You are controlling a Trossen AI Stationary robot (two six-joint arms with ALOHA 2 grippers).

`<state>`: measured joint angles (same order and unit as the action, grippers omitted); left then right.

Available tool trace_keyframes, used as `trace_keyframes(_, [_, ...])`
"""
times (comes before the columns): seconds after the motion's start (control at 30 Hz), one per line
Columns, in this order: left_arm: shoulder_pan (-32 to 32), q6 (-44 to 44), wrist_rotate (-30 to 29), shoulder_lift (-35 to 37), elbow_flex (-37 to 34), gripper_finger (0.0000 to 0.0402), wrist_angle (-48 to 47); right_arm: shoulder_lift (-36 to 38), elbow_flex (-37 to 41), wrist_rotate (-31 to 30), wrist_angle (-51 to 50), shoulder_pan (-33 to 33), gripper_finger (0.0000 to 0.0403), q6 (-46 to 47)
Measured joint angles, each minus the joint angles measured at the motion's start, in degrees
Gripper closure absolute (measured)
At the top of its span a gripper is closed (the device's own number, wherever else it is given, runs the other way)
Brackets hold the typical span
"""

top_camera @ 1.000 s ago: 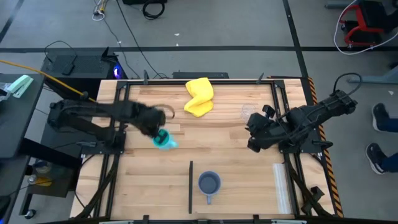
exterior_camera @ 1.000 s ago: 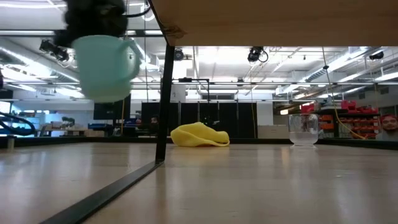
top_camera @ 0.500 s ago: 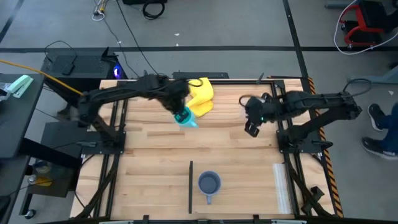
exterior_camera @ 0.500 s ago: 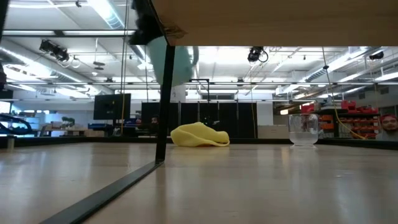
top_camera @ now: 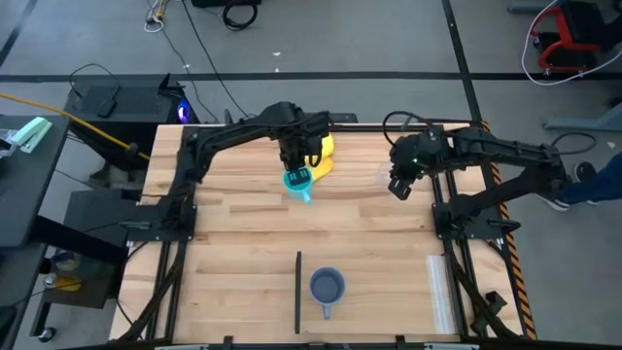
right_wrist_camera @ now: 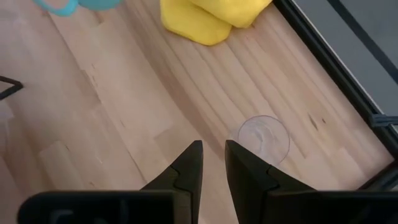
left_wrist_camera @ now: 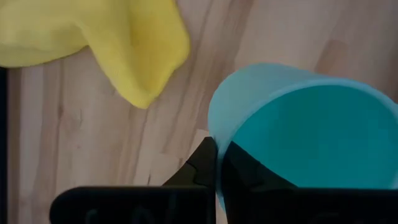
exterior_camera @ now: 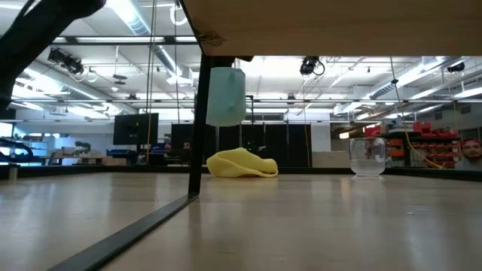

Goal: Stack small to large cups/mugs on shelf
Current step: Put the light blue mug on the shelf

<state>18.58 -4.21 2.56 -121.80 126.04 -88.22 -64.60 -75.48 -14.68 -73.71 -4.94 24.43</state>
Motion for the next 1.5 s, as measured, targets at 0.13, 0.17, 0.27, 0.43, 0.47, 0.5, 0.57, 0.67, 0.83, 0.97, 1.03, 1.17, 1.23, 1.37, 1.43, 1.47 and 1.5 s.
trace_keyframes(0.13, [-0.1, -1.4, 0.7, -1.6, 2.2, 0.0390, 0.1, -0.1, 0.0, 1.3, 0.0, -0.9, 0.0327, -2.0])
trace_keyframes(0.17, [-0.2, -1.5, 0.8, -1.9, 2.5, 0.0390, 0.2, -0.3, 0.0, 1.8, 0.0, -1.1, 0.0327, -2.2])
trace_keyframes(0.27, [-0.7, -2.5, 0.8, -2.4, 2.4, 0.0390, 0.9, -0.6, 0.0, 2.9, 0.3, -1.1, 0.0327, -2.6])
trace_keyframes(0.43, [-2.8, -2.9, 1.0, -3.7, 2.3, 0.0390, 3.8, -1.0, 0.0, 4.7, 0.6, -1.1, 0.0327, -2.7])
trace_keyframes(0.47, [-3.3, -2.9, 1.3, -3.9, 2.3, 0.0390, 4.5, -1.2, 0.0, 4.8, 0.7, -1.1, 0.0327, -2.7])
trace_keyframes(0.5, [-3.9, -2.9, 1.3, -4.2, 2.2, 0.0390, 4.8, -1.4, 0.0, 4.9, 1.0, -1.1, 0.0327, -2.7])
trace_keyframes(0.57, [-4.9, -2.9, 1.5, -4.9, 2.3, 0.0390, 5.7, -1.7, 0.0, 4.9, 1.3, -0.9, 0.0327, -2.7])
trace_keyframes(0.67, [-5.7, -2.5, 1.7, -5.8, 2.2, 0.0390, 6.3, -1.5, 1.7, 5.2, 3.4, -0.9, 0.0327, -2.4])
trace_keyframes(0.83, [-6.0, -0.5, 1.5, -5.9, 2.2, 0.0390, 9.7, -1.3, 7.0, 6.7, 4.5, -0.9, 0.0327, -1.9])
trace_keyframes(0.97, [-6.1, 0.9, 1.5, -5.9, 2.2, 0.0390, 11.1, -1.3, 11.3, 7.1, 6.8, -0.9, 0.0327, -1.0])
trace_keyframes(1.03, [-6.1, 1.0, 1.5, -6.3, 2.2, 0.0390, 12.1, -1.2, 13.0, 7.5, 6.9, -0.9, 0.0327, -1.0])
trace_keyframes(1.17, [-6.1, 2.1, 1.4, -7.7, 2.2, 0.0390, 13.6, -1.2, 14.8, 7.5, 7.7, -0.9, 0.0327, -1.7])
trace_keyframes(1.23, [-6.1, 2.5, 1.3, -8.6, 2.2, 0.0390, 14.4, -1.3, 15.0, 7.5, 8.4, -0.9, 0.0327, -2.6])
trace_keyframes(1.37, [-6.0, 3.1, 0.8, -10.2, 2.2, 0.0390, 13.1, -1.2, 15.0, 7.6, 11.0, -0.9, 0.0327, -4.9])
trace_keyframes(1.43, [-6.0, 3.8, 0.4, -10.8, 2.2, 0.0390, 13.0, -1.2, 15.0, 7.7, 11.9, -0.9, 0.0327, -5.9])
trace_keyframes(1.47, [-5.9, 4.0, 0.1, -11.0, 2.2, 0.0390, 12.1, -1.2, 15.0, 7.8, 12.2, -0.9, 0.0327, -6.4])
trace_keyframes(1.5, [-5.9, 4.0, -0.4, -11.1, 2.2, 0.0390, 10.9, -1.2, 15.0, 7.8, 12.4, -0.9, 0.0327, -6.5])
